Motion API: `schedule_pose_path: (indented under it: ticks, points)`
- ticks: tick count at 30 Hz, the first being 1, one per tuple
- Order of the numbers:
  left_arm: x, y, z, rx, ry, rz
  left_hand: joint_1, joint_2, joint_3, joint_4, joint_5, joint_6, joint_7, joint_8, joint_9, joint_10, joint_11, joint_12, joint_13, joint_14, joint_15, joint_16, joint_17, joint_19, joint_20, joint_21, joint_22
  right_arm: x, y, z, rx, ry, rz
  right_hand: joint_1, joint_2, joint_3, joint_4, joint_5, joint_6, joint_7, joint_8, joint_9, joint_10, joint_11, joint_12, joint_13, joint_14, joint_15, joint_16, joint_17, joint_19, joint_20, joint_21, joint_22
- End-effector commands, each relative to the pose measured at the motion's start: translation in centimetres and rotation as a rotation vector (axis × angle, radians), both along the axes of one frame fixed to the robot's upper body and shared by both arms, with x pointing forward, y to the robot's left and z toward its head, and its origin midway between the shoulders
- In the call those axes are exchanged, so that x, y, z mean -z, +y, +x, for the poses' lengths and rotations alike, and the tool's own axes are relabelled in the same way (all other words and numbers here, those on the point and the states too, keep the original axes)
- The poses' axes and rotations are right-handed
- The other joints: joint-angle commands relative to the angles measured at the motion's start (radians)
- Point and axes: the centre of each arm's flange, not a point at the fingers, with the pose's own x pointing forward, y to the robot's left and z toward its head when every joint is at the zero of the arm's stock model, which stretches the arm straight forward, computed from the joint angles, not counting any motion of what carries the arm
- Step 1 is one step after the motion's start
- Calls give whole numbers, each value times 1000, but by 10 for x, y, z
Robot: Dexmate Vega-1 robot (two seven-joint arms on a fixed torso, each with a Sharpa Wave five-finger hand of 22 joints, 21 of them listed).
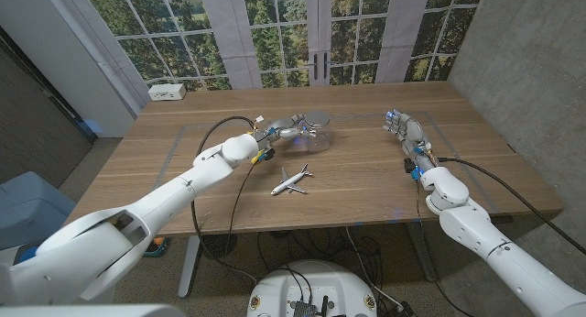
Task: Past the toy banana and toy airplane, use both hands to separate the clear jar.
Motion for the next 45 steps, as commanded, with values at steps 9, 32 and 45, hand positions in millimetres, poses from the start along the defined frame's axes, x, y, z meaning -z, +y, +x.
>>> schedule_pose_path:
  ticks: [9, 32, 45]
  points:
    - [7, -20, 12, -1, -13, -24, 163, 11, -16, -2, 23, 255, -20, 162, 0, 336, -84, 74, -7, 190, -30, 15, 1, 123, 7, -1, 1, 0, -4, 0, 14, -7, 11, -4, -5, -10, 2, 3, 9, -2, 1, 6, 7, 5, -4, 5, 1, 5, 0, 3, -6, 2, -10, 5]
    - [13, -21, 5, -123, -154, -164, 571, 221, -114, -12, 54, 898, -143, 577, 74, 1127, -253, 302, 207, 677, -278, 156, 41, 392, -102, 7, 3, -9, 5, -3, 57, -15, -54, -5, -9, -17, -2, 3, 8, -3, -1, 6, 6, 1, -9, 6, 4, 8, -3, -1, -1, 7, -21, 5]
    - [10, -25, 4, -109, -173, -148, 616, 207, -132, -12, 52, 935, -142, 589, 60, 1149, -248, 305, 231, 692, -282, 170, 52, 409, -123, 8, 4, -16, 17, -17, 195, 6, -157, 31, -30, -13, -29, 14, -15, -17, -9, 4, -8, -11, -21, 4, 13, 22, -9, -12, -1, 48, -39, 5]
